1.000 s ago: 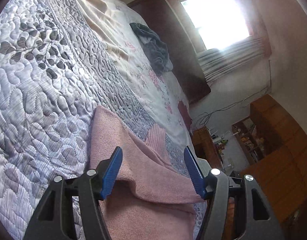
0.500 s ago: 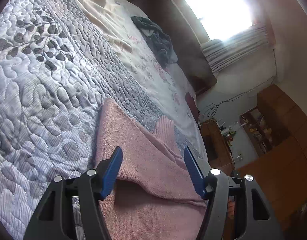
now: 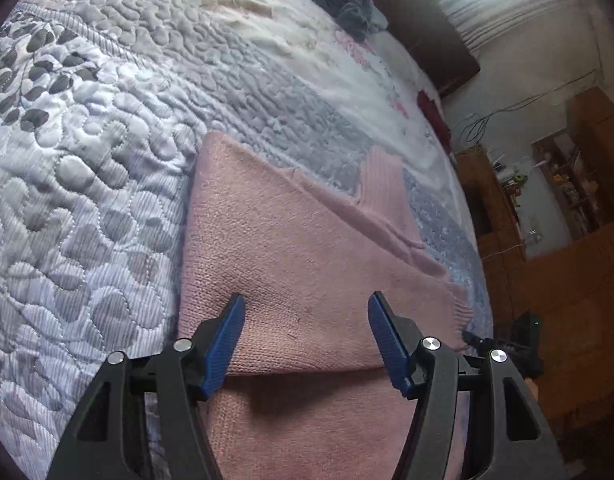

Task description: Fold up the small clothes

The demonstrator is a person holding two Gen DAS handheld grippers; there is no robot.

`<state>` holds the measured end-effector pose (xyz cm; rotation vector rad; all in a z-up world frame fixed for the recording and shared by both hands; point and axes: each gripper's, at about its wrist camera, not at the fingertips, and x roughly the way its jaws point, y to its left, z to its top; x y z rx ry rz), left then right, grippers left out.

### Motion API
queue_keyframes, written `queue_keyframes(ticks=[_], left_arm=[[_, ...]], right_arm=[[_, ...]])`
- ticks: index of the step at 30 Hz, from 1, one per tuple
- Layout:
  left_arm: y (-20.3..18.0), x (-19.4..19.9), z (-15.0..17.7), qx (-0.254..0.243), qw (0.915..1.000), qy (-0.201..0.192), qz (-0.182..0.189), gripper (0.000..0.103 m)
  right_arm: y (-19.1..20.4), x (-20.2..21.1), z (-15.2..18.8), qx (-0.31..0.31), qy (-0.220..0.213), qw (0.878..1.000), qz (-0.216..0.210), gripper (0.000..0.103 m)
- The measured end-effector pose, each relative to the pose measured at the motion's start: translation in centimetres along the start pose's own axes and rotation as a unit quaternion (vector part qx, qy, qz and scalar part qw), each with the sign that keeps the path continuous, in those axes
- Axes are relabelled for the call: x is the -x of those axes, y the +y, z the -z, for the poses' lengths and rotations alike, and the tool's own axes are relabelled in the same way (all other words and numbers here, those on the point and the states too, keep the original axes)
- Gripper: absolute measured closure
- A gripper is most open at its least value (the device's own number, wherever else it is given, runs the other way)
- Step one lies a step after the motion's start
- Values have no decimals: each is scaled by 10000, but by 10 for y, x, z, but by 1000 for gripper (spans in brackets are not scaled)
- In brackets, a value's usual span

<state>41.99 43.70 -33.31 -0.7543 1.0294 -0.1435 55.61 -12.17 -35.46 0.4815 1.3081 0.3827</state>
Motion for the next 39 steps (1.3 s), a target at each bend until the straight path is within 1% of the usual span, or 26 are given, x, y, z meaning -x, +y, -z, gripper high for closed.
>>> queue_keyframes(ticks=[1,3,4,6,7,8,9,11,12,13,14,15,17,18,19,20,21,22,24,25,27,29,31,35,36,39], left_arm=[[5,-6,-2,40,9997,202,-120,44],[-1,-3,-7,-126,9989,376,-237,45],[-8,1,-7,-234,9990,346,-173,45],[-21,11,-9,-362,9984,301,309,44],[-26,11,-11,-419,9977,305,431,43],[-29,10,-13,-480,9976,313,395,43],[-30,5,-15,-502,9978,361,248,42],[-26,-13,-22,-400,9971,640,-43,42],[-18,-23,-26,-295,9961,786,-260,44],[-15,-29,-33,-168,9955,889,-296,45],[-14,-28,-38,-83,9959,889,-142,45],[-18,-24,-43,-140,9966,807,44,44],[-27,-16,-52,-391,9974,564,237,42],[-28,-18,-56,-426,9975,548,158,40],[-24,-26,-60,-412,9970,644,-101,39],[-17,-36,-64,-354,9947,809,-519,40],[-11,-43,-68,-283,9933,929,-623,43],[-12,-46,-74,-279,9933,972,-563,43],[-27,-43,-92,-570,9943,796,-423,43],[-36,-43,-102,-713,9949,677,-243,43],[-52,-49,-126,-794,9953,537,110,42],[-63,-71,-148,-730,9948,576,427,42],[-68,-101,-163,-521,9942,664,661,42],[-74,-152,-176,-279,9933,789,791,43],[-75,-161,-177,-267,9930,814,810,43],[-79,-184,-179,-246,9916,889,905,43]], right_arm=[[0,4,1,-13,-32,10000,-53,102],[11,17,3,148,-186,9995,-199,87],[18,22,3,234,-253,9988,-356,85],[30,25,2,431,-326,9966,-615,82],[32,22,0,451,-313,9962,-681,81],[32,15,-3,425,-257,9959,-753,81],[30,7,-7,406,-178,9959,-791,81],[20,-6,-14,367,-105,9977,-555,82],[12,-14,-18,296,-2,9988,-388,92],[7,-18,-20,205,55,9992,-335,98],[6,-15,-22,152,31,9991,-393,97],[9,-9,-24,218,-63,9983,-534,84],[16,1,-28,363,-282,9964,-717,73],[13,-1,-32,334,-267,9969,-661,75],[7,-6,-35,263,-182,9982,-509,76],[2,-15,-41,198,-44,9993,-305,92],[-1,-19,-45,189,32,9997,-145,101],[2,-18,-50,240,18,9996,-132,100],[18,-12,-62,437,-116,9986,-263,80],[29,-11,-72,511,-159,9978,-391,79],[50,-21,-91,637,-131,9961,-601,79],[75,-46,-112,734,82,9942,-775,77],[96,-75,-132,831,250,9930,-795,77],[128,-131,-163,991,430,9921,-641,74],[133,-140,-167,1031,428,9919,-601,72],[145,-163,-177,1102,407,9910,-640,71]])
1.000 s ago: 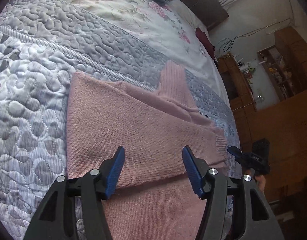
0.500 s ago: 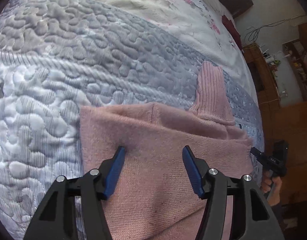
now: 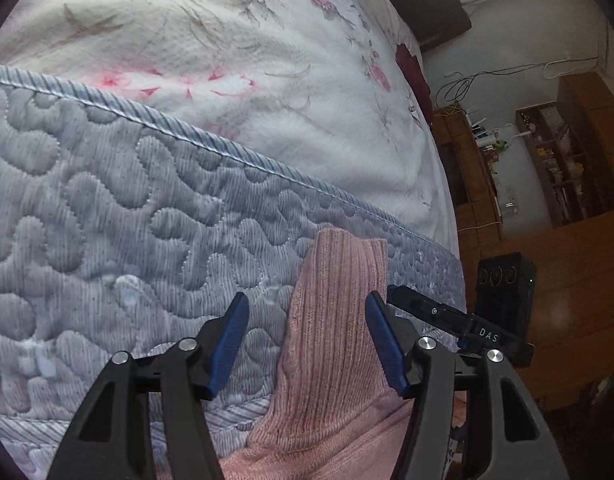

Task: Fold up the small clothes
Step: 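Grasp the ribbed hem with both tools and fold it toward the collar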

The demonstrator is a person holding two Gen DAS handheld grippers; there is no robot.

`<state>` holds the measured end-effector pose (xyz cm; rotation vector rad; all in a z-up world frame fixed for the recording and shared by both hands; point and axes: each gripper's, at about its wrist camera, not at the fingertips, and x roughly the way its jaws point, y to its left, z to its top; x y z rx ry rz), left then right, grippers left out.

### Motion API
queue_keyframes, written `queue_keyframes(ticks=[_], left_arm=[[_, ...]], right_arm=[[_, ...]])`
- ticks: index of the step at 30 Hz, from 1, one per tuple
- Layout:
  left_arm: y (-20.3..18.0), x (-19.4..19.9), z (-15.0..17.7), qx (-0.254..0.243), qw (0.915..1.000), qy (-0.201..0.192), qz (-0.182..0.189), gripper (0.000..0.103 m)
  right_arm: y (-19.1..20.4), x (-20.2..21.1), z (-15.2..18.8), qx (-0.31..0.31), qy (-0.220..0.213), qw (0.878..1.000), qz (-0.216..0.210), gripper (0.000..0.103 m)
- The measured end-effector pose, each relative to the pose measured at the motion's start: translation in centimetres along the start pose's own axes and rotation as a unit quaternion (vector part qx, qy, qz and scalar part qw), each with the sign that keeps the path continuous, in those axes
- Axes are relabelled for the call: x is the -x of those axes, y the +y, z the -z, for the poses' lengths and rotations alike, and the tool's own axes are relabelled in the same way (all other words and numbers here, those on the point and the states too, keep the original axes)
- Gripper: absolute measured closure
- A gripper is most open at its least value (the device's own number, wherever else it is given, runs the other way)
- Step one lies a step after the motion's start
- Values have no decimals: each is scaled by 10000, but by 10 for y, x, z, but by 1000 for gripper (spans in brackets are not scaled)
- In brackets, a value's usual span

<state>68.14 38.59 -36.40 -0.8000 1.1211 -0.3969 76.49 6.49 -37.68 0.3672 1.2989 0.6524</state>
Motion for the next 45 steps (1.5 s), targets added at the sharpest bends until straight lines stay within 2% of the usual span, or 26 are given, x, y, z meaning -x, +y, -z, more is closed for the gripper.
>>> queue_keyframes(ticks=[2,5,7,8,11,14,16,18,21,24,29,34,39,43,45], left_arm=[[1,-10,-2,5,10000,16,84,44],[1,-19,-4,49,9995,-35,315,44],[-1,-24,-6,23,9992,-26,397,44],[-3,-26,-7,-4,9992,-14,407,45],[-8,-29,-10,-66,9989,25,454,45],[-13,-33,-13,-109,9988,46,470,45],[-17,-36,-16,-145,9989,51,432,56],[-19,-36,-18,-181,9994,0,308,74],[-23,-29,-19,-295,9992,-138,212,89],[-33,-11,-16,-473,9977,-378,312,94],[-51,16,-6,-756,9947,-580,387,95],[-79,59,29,-1321,9876,-762,370,96],[-100,102,82,-1825,9792,-843,288,96],[-100,114,133,-2022,9772,-623,158,96],[-91,113,155,-1917,9804,-426,148,96]], right_arm=[[3,-10,-4,31,-14,9999,-112,71],[9,-21,-8,196,47,9998,-62,72],[10,-23,-8,363,95,9991,206,93],[9,-22,-8,414,57,9987,275,96],[-3,-5,-8,238,-255,9992,197,97],[-9,4,-4,219,-371,9990,70,97],[-11,9,-4,188,-438,9989,7,97],[-11,15,-3,189,-503,9985,-66,97],[-12,26,3,231,-574,9980,-160,97],[-7,33,5,307,-644,9971,-267,97],[7,50,12,446,-761,9955,-351,97],[32,88,42,912,-945,9901,-489,97],[65,128,104,1651,-1026,9795,-531,98],[80,132,158,2148,-812,9727,-341,98],[80,128,183,2321,-686,9700,-242,98]])
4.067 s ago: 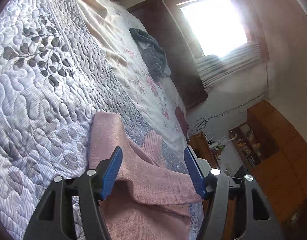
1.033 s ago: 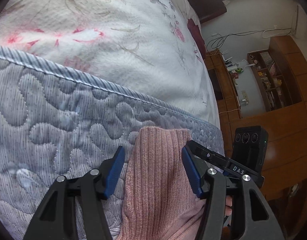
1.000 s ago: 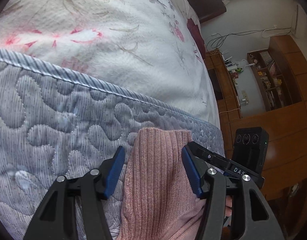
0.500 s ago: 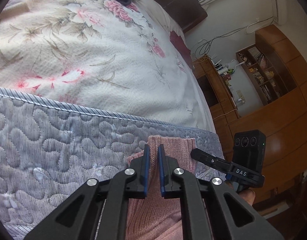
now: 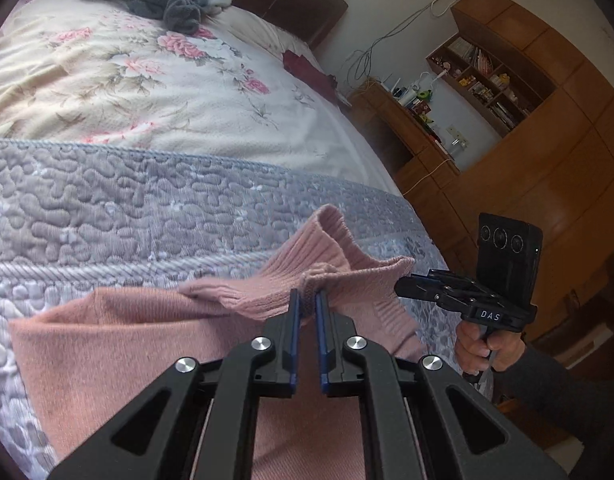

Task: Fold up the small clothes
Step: 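Grasp the ribbed hem with both tools and fold it toward the collar, then press the folded sweater flat with the left tool while the right tool smooths the fold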

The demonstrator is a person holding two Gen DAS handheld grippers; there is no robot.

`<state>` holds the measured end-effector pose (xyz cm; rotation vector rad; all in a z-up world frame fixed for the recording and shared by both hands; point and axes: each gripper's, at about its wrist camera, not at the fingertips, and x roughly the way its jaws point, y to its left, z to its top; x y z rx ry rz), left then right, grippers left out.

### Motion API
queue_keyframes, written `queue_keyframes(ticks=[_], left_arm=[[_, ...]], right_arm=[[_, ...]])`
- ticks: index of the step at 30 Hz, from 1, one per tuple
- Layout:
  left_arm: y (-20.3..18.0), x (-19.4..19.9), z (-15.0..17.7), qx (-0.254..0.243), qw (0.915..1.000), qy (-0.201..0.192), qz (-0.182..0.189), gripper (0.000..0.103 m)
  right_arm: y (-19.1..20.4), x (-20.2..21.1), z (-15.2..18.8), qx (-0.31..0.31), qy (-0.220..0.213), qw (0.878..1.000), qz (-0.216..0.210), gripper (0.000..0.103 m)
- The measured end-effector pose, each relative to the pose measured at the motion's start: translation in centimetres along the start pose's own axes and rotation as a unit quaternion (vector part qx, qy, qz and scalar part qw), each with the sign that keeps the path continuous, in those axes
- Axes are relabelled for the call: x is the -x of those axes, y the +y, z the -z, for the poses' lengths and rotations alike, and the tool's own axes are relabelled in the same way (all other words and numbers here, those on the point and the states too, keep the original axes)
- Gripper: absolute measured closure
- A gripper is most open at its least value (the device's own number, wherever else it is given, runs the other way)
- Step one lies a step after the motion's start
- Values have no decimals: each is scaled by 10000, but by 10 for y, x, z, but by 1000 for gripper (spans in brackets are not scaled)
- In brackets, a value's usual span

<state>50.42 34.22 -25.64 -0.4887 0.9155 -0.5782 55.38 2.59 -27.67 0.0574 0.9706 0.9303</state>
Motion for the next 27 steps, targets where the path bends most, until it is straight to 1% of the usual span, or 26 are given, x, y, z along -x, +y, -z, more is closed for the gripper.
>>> queue_keyframes(ticks=[2,3,4,5,6,7,8,10,12,13,14,16,17,18,19,21,22,23,24,25,26,27], left_arm=[[3,-3,24,57,9996,259,-112,96],[7,-6,36,145,9990,416,-114,96],[11,-10,47,214,9976,627,-215,96],[13,-11,58,235,9964,739,-350,96],[14,-10,66,244,9954,819,-423,96],[13,-8,73,212,9945,894,-493,96],[9,-5,76,107,9939,915,-609,96],[-4,3,75,-216,9939,841,-672,96],[-21,2,69,-637,9921,810,-717,94],[-30,-2,67,-886,9894,853,-772,93],[-39,-9,65,-1166,9851,909,-878,91],[-51,-30,65,-1619,9739,1146,-1101,89],[-52,-42,66,-1847,9661,1251,-1302,89],[-54,-53,68,-2104,9559,1336,-1555,89],[-56,-61,71,-2275,9482,1464,-1667,89],[-52,-75,75,-2418,9391,1703,-1751,81],[-50,-79,77,-2531,9336,1759,-1827,80],[-50,-82,79,-2607,9298,1801,-1870,80],[-50,-83,81,-2667,9280,1819,-1863,78],[-50,-82,82,-2726,9262,1806,-1877,78],[-50,-81,84,-2787,9237,1791,-1925,78],[-49,-81,86,-2806,9215,1778,-2014,79]], right_arm=[[5,-6,21,51,183,9998,27,98],[5,-11,31,31,318,9995,36,98],[7,-18,43,45,515,9987,10,97],[8,-26,55,80,742,9972,42,96],[9,-30,65,121,889,9959,150,92],[10,-32,72,116,1023,9946,149,92],[12,-30,77,136,1065,9940,199,92],[24,-19,78,302,964,9945,262,88],[36,-11,72,364,815,9957,266,73],[42,-12,69,445,774,9956,296,69],[49,-15,66,563,790,9947,350,65],[63,-32,62,962,898,9895,590,65],[67,-41,62,1170,971,9856,733,65],[72,-50,62,1361,1024,9817,853,66],[77,-57,63,1541,1059,9774,988,67],[80,-70,66,1834,1112,9680,1304,67],[79,-75,69,1932,1151,9634,1459,67],[75,-79,71,2000,1203,9589,1615,68],[71,-82,73,2030,1244,9557,1732,71],[65,-82,75,2027,1256,9549,1771,71],[61,-81,76,1989,1238,9554,1801,76],[57,-79,76,1944,1220,9551,1876,86]])
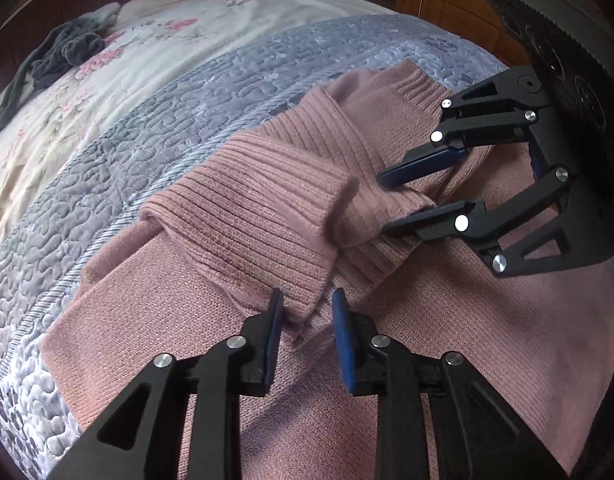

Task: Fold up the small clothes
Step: 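Press the folded sweater flat with the left tool while the right tool smooths the fold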

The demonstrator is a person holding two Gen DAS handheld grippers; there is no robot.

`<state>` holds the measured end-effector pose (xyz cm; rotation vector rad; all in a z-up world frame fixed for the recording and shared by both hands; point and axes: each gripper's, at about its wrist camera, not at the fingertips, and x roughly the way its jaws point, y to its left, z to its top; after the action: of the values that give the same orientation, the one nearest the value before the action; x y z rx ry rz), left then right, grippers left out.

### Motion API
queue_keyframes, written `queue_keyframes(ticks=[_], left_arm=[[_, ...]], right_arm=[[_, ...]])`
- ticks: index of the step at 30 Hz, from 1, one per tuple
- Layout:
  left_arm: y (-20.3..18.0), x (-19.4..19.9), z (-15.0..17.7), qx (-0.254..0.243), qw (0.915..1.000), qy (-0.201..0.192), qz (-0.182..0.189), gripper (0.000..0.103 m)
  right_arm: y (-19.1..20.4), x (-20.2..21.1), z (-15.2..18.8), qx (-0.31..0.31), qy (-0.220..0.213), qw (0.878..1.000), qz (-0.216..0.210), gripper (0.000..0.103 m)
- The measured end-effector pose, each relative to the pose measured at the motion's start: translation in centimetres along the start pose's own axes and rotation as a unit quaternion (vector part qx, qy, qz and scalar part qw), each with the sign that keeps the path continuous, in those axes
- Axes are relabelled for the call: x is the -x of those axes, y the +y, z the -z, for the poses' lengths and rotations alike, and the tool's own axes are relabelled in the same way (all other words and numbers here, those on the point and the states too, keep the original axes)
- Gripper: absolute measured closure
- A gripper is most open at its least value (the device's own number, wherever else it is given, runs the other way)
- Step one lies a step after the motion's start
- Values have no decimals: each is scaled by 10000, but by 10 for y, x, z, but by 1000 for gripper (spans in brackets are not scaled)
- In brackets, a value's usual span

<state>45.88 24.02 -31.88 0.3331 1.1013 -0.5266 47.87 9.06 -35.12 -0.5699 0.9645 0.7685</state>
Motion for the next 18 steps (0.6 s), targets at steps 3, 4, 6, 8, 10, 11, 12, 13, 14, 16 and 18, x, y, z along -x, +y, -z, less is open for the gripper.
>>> queue_keyframes(ticks=[3,4,6,8,10,11,12,13,14,16,18], left_arm=[[0,1,4,92,9995,-5,-289,91],[-1,4,4,94,9991,-9,-402,93],[-6,14,5,81,9986,-86,-520,98],[-9,26,9,146,9982,-189,-543,102],[-10,35,17,218,9974,-239,-652,103],[-7,36,22,289,9972,-195,-654,103],[-5,33,27,374,9972,-125,-635,103],[-2,29,33,437,9970,-39,-640,103],[0,25,38,481,9969,40,-626,103],[3,19,45,580,9966,110,-577,103],[4,20,47,594,9967,54,-548,103]], right_arm=[[-8,9,5,-171,-72,9998,-5,98],[-8,13,7,-179,-97,9998,-8,98],[-7,25,11,-156,-193,9997,-24,98],[-7,37,14,-205,-282,9993,-117,98],[-6,39,17,-225,-239,9994,-147,98],[-6,33,21,-264,-146,9994,-178,98],[-7,24,25,-312,-29,9992,-229,99],[-5,16,28,-324,63,9992,-242,98],[-3,12,29,-313,62,9992,-222,98],[-2,13,29,-362,29,9989,-291,97],[-4,17,27,-475,14,9979,-430,89]])
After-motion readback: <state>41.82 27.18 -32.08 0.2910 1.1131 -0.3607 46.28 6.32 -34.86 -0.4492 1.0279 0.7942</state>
